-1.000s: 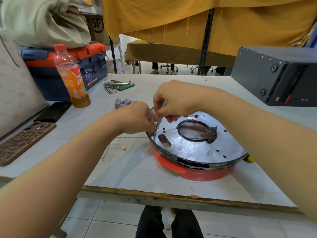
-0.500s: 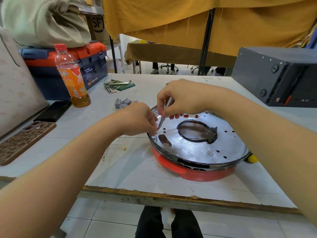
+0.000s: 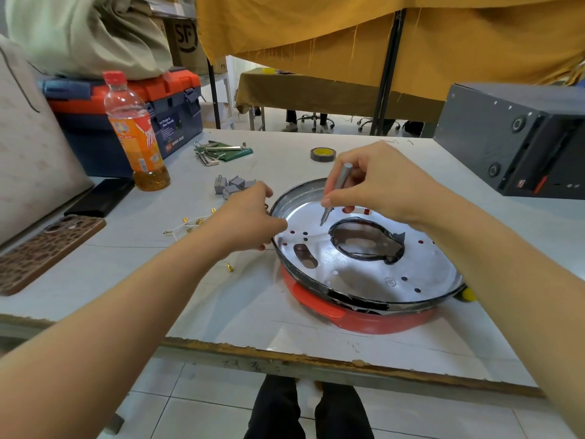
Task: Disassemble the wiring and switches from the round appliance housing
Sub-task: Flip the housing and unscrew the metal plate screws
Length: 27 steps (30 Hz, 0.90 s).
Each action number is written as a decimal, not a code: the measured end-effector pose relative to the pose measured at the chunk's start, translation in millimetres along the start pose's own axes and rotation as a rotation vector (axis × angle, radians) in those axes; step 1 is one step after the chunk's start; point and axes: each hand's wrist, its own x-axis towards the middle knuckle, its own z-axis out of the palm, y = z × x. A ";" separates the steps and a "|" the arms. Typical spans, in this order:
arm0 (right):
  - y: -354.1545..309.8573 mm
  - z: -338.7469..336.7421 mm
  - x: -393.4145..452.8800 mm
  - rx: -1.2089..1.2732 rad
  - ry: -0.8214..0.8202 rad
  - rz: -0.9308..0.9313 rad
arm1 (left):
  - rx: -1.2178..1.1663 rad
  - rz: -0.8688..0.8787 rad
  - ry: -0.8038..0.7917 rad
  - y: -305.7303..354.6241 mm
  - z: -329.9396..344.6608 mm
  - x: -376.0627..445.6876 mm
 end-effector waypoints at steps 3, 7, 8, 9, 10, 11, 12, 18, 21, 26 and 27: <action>4.8 4.7 -0.9 0.022 0.079 0.016 | -0.056 -0.029 -0.045 -3.7 0.5 1.8; 4.2 10.6 -2.4 -0.113 0.072 0.004 | -0.096 -0.018 -0.017 -2.1 2.6 0.7; 3.4 10.2 -3.1 -0.105 0.034 0.018 | -0.101 -0.015 -0.005 -2.1 3.1 0.7; 3.2 9.8 -3.8 -0.107 -0.013 0.034 | -0.105 -0.011 0.009 -2.1 3.1 1.2; 3.4 9.4 -4.2 -0.134 -0.053 0.046 | -0.107 -0.007 0.020 -2.0 2.8 1.8; 4.3 9.0 -4.1 -0.193 -0.081 0.054 | -0.112 -0.004 0.029 -1.6 2.2 2.3; 5.9 8.8 -3.8 -0.272 -0.100 0.066 | -0.116 -0.001 0.037 -1.5 1.5 2.9; 7.9 12.5 -6.5 -0.566 -0.249 0.190 | -0.172 0.020 0.086 3.3 -3.1 8.6; 10.9 13.0 -1.4 -0.550 -0.277 0.203 | -0.218 0.024 0.122 7.4 -1.3 14.5; 25.0 6.8 10.4 -0.587 -0.274 0.150 | -0.358 0.004 0.135 10.7 1.5 22.3; 27.6 6.0 12.3 -0.595 -0.278 0.127 | -0.394 -0.011 0.111 10.3 2.0 22.9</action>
